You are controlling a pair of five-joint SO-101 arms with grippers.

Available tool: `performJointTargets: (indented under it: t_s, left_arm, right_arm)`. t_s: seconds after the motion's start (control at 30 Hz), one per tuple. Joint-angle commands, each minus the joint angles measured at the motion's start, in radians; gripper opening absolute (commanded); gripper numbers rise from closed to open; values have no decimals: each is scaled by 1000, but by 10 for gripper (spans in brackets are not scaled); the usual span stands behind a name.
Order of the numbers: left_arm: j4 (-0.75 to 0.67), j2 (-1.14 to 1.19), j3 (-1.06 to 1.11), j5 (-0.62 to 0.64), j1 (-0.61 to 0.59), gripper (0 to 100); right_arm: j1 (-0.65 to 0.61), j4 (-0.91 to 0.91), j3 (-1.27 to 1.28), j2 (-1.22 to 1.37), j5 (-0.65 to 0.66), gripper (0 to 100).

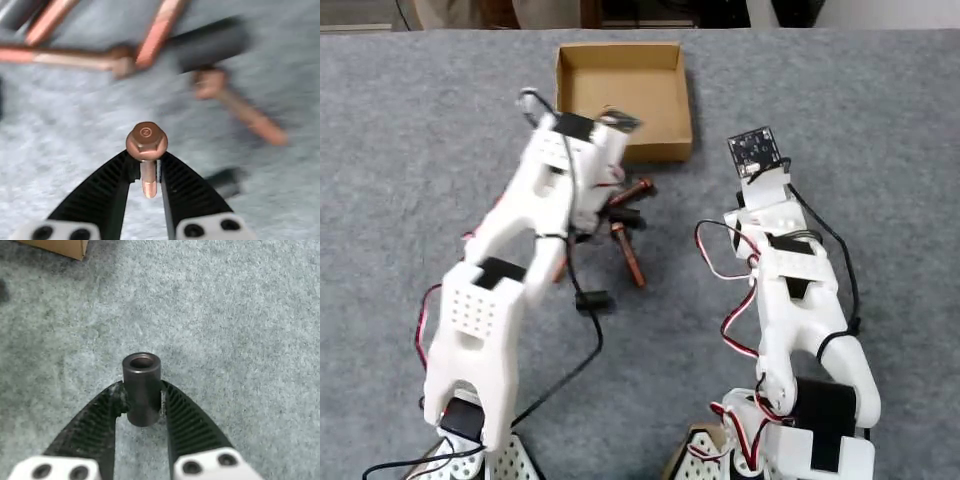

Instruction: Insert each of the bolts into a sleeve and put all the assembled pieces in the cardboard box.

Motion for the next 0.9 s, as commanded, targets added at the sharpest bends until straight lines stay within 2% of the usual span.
performJointTargets:
  t_s: [0.0,0.1,0.3,0.37,0.47,0.53,0.67,0.87]
  left_arm:
    - [18,10,-51,-72,-115,18]
    - [20,35,-40,-132,-152,18]
    - [20,131,-40,-130,-124,18]
    - [15,176,-48,-77,-109,18]
    - [-18,223,-69,104,-107,18]
    - [-31,232,-94,173,-117,19]
    - [-26,231,-101,184,-141,64]
    - [-26,229,-72,206,-140,64]
  right_arm:
    - [-5,-18,-35,-4,-9,2]
    - [-7,-18,-35,-4,-9,2]
    - [-7,-20,-35,-4,-9,2]
    - [-7,-21,-35,-4,-9,2]
    - [-7,-23,-35,-4,-9,2]
    - [-7,-23,-35,-4,-9,2]
    - [-7,-23,-35,-4,-9,2]
    - [-7,-23,-35,-4,-9,2]
